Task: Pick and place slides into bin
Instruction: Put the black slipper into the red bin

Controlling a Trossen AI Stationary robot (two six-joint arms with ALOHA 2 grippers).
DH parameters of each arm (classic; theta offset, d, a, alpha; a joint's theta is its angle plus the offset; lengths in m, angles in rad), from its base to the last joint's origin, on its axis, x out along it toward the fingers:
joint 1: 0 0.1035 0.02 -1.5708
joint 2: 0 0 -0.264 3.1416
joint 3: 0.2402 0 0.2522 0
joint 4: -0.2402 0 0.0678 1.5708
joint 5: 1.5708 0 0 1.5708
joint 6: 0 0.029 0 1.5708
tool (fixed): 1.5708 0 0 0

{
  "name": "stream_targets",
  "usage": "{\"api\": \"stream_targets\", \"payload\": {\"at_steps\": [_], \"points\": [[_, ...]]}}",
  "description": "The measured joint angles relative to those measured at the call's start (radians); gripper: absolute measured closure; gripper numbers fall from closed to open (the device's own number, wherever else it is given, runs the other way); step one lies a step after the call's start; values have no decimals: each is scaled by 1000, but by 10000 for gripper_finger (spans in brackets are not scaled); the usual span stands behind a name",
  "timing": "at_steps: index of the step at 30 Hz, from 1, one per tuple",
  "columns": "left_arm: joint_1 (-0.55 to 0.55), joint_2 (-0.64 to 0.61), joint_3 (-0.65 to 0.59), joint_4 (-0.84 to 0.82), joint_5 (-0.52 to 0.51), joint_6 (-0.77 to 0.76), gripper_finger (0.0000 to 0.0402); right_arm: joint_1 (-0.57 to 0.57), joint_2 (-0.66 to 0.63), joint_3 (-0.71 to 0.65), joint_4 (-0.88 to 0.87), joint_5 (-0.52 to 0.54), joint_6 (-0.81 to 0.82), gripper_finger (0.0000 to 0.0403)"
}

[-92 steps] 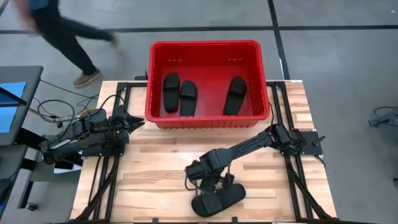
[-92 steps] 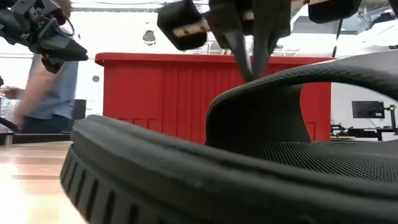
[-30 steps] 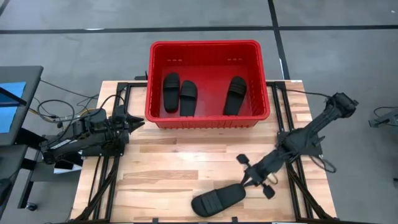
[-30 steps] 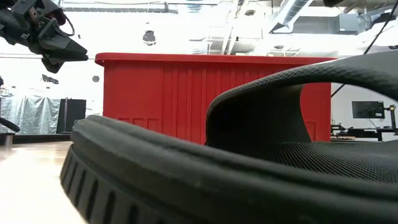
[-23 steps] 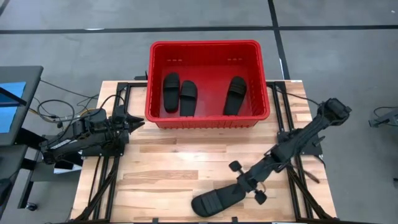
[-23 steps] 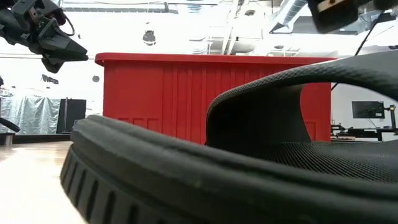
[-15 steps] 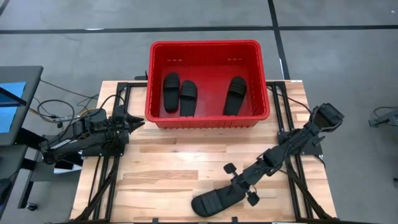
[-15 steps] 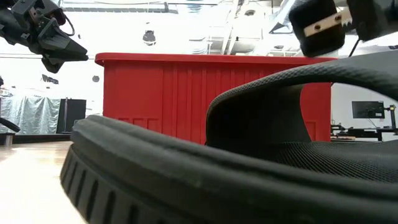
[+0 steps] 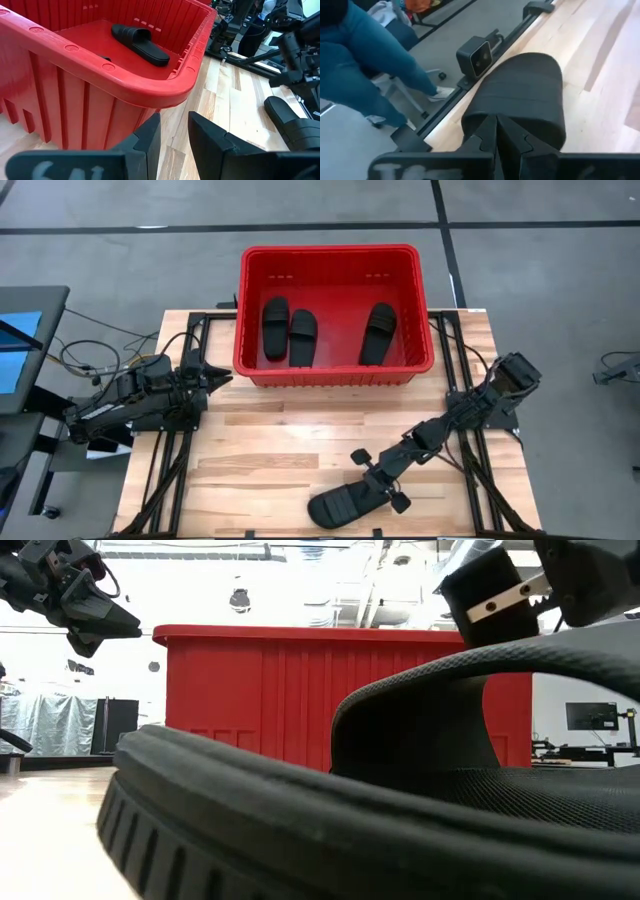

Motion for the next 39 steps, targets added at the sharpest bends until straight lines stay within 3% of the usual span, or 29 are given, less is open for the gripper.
{"api": "stream_targets", "payload": {"at_steps": [7,19,39], "points": [[0,0,0,0,0,0,313,-32,48,37,-4,-73,-12,396],[0,0,0,0,0,0,313,-76,52,40,-102,-67,-101,331],[0,0,0,0,0,0,313,-121,52,39,-102,-33,-180,327]]}}
